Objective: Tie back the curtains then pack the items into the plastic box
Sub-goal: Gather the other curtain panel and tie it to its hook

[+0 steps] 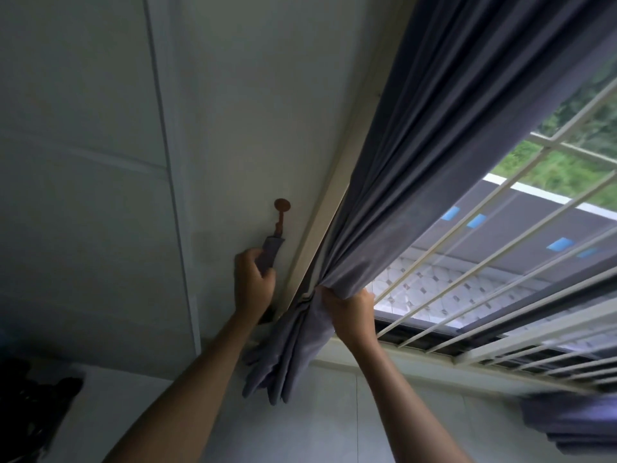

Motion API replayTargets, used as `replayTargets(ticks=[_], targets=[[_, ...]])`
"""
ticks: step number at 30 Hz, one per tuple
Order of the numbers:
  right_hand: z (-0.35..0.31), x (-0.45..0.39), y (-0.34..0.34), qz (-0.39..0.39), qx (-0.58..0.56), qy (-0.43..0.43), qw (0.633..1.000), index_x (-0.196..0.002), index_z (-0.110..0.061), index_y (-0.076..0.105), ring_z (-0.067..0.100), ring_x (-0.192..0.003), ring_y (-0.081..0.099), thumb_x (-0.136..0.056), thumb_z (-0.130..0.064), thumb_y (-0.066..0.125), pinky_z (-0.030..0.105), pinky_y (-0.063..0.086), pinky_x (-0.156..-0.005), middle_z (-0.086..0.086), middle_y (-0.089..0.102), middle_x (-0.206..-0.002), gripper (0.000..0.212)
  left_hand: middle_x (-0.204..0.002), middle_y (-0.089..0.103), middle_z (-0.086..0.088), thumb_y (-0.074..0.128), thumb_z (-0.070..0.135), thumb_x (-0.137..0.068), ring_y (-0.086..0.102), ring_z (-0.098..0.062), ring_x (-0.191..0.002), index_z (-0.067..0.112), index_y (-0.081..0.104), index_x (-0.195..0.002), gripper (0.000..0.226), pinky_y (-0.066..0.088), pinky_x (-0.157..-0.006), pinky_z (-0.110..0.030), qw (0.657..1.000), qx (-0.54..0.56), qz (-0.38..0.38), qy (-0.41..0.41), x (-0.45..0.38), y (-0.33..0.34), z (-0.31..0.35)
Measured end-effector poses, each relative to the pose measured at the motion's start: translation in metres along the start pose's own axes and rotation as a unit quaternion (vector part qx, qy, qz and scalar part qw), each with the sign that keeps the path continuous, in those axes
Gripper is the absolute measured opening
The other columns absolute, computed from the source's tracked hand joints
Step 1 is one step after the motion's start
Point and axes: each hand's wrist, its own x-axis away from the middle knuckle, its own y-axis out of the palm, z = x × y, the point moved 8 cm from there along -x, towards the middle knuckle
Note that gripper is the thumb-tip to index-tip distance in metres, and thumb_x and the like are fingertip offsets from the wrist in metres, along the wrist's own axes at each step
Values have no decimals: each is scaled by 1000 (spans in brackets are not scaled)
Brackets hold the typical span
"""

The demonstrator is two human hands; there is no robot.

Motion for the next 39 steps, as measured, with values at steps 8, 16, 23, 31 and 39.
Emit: replayTargets(ticks=[8, 16, 23, 31, 39], targets=[[-6, -11, 1, -6, -12, -24, 1000, -77, 2, 61, 24, -69, 54, -80, -21, 72, 34, 41, -61, 6, 60, -70, 26, -83, 66, -10, 66, 35, -85, 62, -29, -82, 4, 64, -86, 31, 45, -66, -32, 980, -112, -136, -89, -30, 23, -29], [-6, -21, 1, -43, -18, -63, 997, -76, -1, 59, 28, -68, 55, -83, -23, 66, 37, 40, -58, 7, 60, -69, 25, -45, 58, 14, 59, 28, -91, 55, -1, -50, 16, 54, -62, 32, 37, -47, -13, 984, 60, -60, -154, 45, -7, -19], [-18, -23, 8, -88, -11, -113, 990, -80, 2, 56, 37, -73, 58, -83, -26, 64, 33, 40, -55, 10, 59, -68, 29, -82, 73, -17, 63, 36, -88, 70, -33, -81, -1, 68, -88, 37, 55, -78, -42, 933, 304, -11, -191, 105, -1, -7], [-25, -25, 18, -146, 11, -144, 979, -78, -4, 55, 18, -58, 48, -86, -28, 66, 29, 38, -52, -4, 52, -62, 28, -72, 70, -12, 58, 13, -92, 66, -19, -67, 5, 73, -72, 26, 53, -68, -27, 868, 449, 36, -209, 147, 41, 11], [-24, -32, 37, -287, 20, -161, 944, -56, -19, 54, 22, -58, 49, -68, -26, 66, 40, 42, -55, 4, 57, -56, 18, -66, 69, -10, 65, 37, -84, 68, -18, -66, 4, 70, -75, 34, 48, -65, -26, 880, 411, 50, -232, 137, 83, 6]])
